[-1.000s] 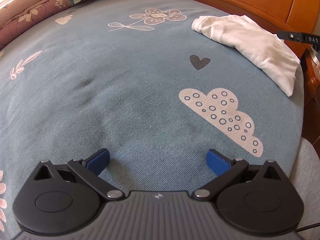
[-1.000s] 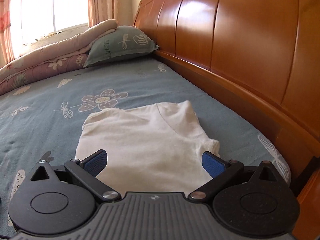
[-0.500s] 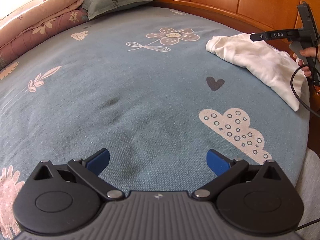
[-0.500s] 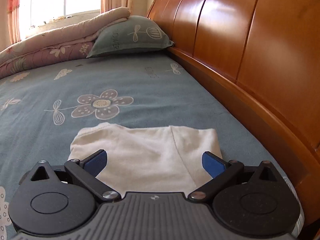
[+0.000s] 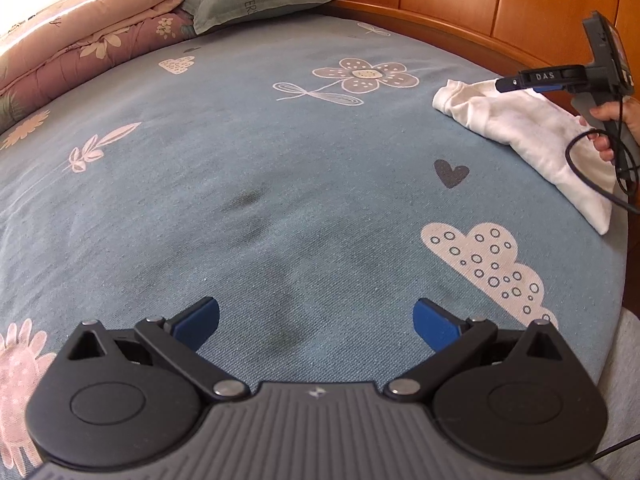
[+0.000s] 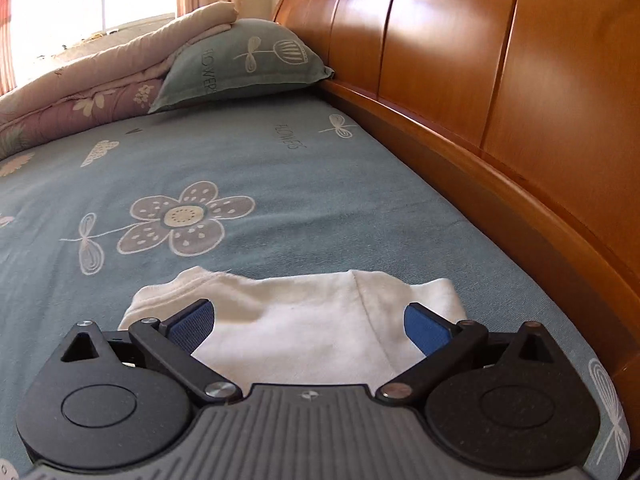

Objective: Fold clothes

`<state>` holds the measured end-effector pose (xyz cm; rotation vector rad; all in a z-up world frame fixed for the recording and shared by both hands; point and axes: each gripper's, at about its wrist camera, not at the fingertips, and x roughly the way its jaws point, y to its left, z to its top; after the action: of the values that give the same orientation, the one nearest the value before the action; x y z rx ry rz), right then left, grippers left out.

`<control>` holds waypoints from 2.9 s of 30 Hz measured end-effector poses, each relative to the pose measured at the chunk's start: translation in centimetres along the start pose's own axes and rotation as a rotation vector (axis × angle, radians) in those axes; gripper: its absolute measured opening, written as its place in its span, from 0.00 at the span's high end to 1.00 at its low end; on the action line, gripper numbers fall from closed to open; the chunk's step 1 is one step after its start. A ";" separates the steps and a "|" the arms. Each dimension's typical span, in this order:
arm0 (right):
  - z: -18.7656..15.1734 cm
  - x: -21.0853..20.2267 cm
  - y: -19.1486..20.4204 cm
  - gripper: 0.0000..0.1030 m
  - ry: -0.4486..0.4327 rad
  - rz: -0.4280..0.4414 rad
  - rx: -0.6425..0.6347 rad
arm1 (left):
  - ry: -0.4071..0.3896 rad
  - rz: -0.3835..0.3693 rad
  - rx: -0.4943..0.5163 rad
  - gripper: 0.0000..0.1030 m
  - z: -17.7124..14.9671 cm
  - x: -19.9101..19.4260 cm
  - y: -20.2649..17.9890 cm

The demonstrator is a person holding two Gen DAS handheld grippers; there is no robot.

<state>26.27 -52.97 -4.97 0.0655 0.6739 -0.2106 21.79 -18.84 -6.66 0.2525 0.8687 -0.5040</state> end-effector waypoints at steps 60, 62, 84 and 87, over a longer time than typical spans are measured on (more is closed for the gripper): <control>-13.6 -24.3 8.4 0.00 0.050 0.073 0.122 | -0.258 -0.129 -0.021 0.01 1.1 -9.8 -9.6; -14.2 -24.8 9.1 0.00 0.051 0.066 0.114 | -0.267 -0.127 -0.008 0.01 0.9 -10.2 -10.1; -15.0 -27.8 10.5 0.00 0.042 0.005 0.142 | -0.226 -0.149 -0.030 0.01 -0.8 -12.3 -11.4; -14.9 -27.8 10.5 0.00 0.034 0.005 0.136 | -0.228 -0.139 -0.031 0.01 -0.7 -12.4 -11.5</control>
<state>-1.79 -35.99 0.73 0.2018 0.6928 -0.2507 8.65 -24.42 2.48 0.1037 0.6733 -0.6355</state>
